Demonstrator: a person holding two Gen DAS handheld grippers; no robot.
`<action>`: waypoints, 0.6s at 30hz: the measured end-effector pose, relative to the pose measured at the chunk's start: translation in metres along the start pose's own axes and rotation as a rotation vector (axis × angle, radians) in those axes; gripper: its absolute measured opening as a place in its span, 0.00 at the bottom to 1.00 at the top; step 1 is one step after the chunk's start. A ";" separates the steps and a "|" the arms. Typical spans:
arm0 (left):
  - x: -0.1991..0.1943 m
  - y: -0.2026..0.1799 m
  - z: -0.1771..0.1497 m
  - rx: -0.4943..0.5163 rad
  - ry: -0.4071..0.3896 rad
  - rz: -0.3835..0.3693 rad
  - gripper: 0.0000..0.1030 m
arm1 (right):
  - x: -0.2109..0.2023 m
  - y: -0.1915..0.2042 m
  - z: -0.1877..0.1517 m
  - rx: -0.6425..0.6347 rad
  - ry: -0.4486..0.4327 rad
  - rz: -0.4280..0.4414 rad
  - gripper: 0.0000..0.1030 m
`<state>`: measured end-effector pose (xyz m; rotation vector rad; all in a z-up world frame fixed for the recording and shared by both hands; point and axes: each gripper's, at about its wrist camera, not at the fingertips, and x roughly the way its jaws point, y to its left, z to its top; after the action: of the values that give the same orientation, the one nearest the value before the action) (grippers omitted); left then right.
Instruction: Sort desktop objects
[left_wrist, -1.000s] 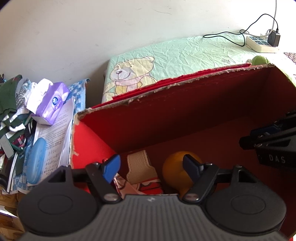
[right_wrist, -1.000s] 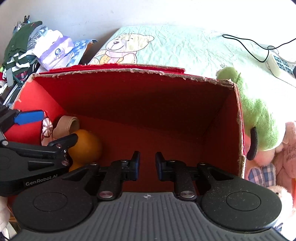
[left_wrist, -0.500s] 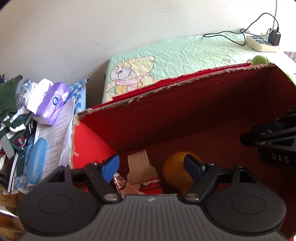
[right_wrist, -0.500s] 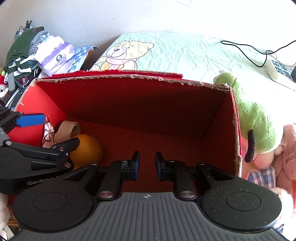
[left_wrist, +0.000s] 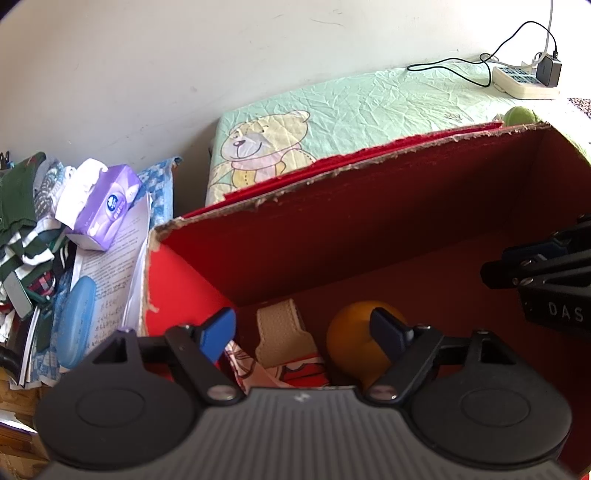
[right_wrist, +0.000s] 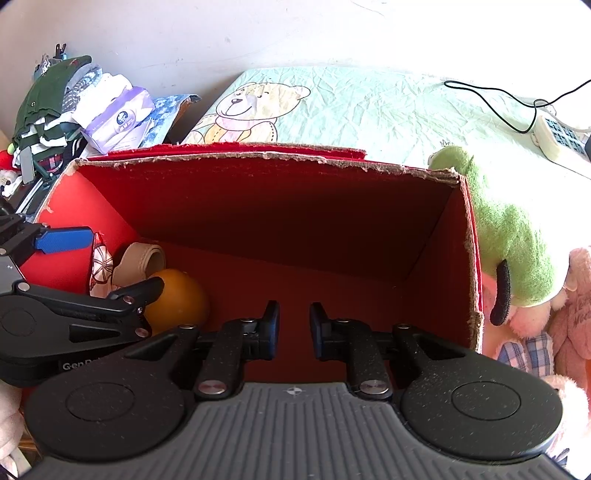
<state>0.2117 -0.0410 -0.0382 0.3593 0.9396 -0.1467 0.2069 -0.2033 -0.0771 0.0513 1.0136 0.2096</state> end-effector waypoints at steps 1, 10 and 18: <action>0.000 0.000 0.000 0.001 0.000 0.000 0.82 | 0.000 -0.001 0.000 0.002 0.001 0.002 0.18; 0.000 0.002 0.000 -0.001 0.006 -0.006 0.83 | -0.007 -0.009 -0.001 0.029 -0.044 0.044 0.16; 0.001 0.001 0.001 -0.003 0.008 -0.008 0.84 | -0.014 -0.014 -0.001 0.054 -0.107 0.077 0.17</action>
<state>0.2130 -0.0408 -0.0379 0.3530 0.9491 -0.1514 0.2006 -0.2200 -0.0680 0.1498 0.9109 0.2475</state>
